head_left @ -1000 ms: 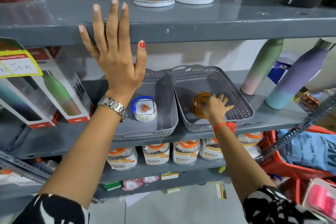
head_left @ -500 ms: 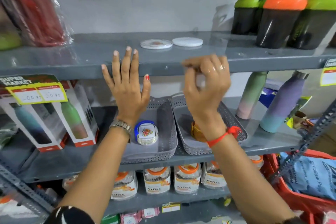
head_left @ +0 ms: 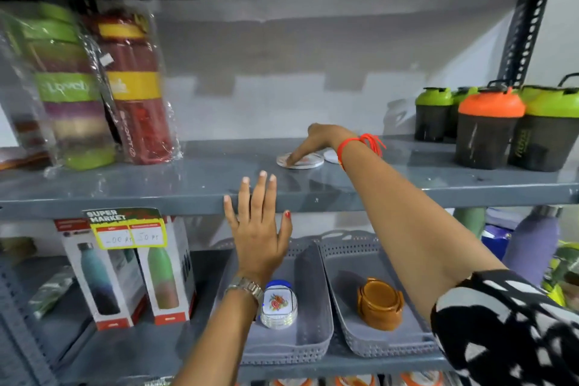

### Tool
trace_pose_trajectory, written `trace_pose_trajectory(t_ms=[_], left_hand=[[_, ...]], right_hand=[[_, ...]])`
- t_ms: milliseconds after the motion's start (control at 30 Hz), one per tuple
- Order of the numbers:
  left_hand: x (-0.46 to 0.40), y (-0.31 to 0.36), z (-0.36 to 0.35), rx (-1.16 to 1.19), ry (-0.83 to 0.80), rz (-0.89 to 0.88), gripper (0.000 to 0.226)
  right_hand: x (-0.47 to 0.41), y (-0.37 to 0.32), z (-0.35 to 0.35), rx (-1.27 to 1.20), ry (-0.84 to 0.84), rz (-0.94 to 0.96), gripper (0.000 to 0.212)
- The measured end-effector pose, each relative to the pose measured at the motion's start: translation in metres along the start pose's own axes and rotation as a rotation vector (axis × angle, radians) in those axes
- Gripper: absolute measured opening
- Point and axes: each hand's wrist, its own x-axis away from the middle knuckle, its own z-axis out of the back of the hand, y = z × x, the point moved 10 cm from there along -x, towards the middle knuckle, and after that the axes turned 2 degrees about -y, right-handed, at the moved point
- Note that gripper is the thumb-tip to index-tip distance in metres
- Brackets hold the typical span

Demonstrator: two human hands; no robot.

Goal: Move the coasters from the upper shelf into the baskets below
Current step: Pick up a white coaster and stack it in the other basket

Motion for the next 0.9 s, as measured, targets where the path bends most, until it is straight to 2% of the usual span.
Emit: trace_pose_trajectory(t_ms=[133, 200, 300, 433, 633, 733, 900], left_hand=[[0.000, 0.000, -0.003, -0.002, -0.016, -0.003, 0.055], [0.000, 0.001, -0.004, -0.004, -0.013, -0.008, 0.054], [0.001, 0.001, -0.003, -0.017, 0.001, -0.011, 0.054], [0.000, 0.001, -0.001, -0.015, 0.022, -0.006, 0.053], [-0.002, 0.003, 0.001, -0.008, 0.047, 0.000, 0.052], [-0.003, 0.002, 0.001, 0.004, 0.055, 0.009, 0.052], [-0.002, 0.002, 0.003, -0.009, 0.094, 0.005, 0.051]], right_hand=[[-0.010, 0.004, -0.014, -0.010, -0.064, 0.005, 0.091], [-0.013, 0.004, -0.014, -0.044, -0.044, 0.022, 0.082], [-0.010, 0.003, -0.006, -0.039, 0.064, 0.042, 0.063], [0.017, -0.003, 0.018, -0.004, 0.309, 0.095, 0.060], [0.086, -0.002, 0.039, -0.160, 0.641, 0.223, 0.091], [0.121, 0.005, 0.040, -0.269, 0.737, 0.263, 0.107], [0.173, 0.010, 0.034, -0.387, 0.871, 0.320, 0.110]])
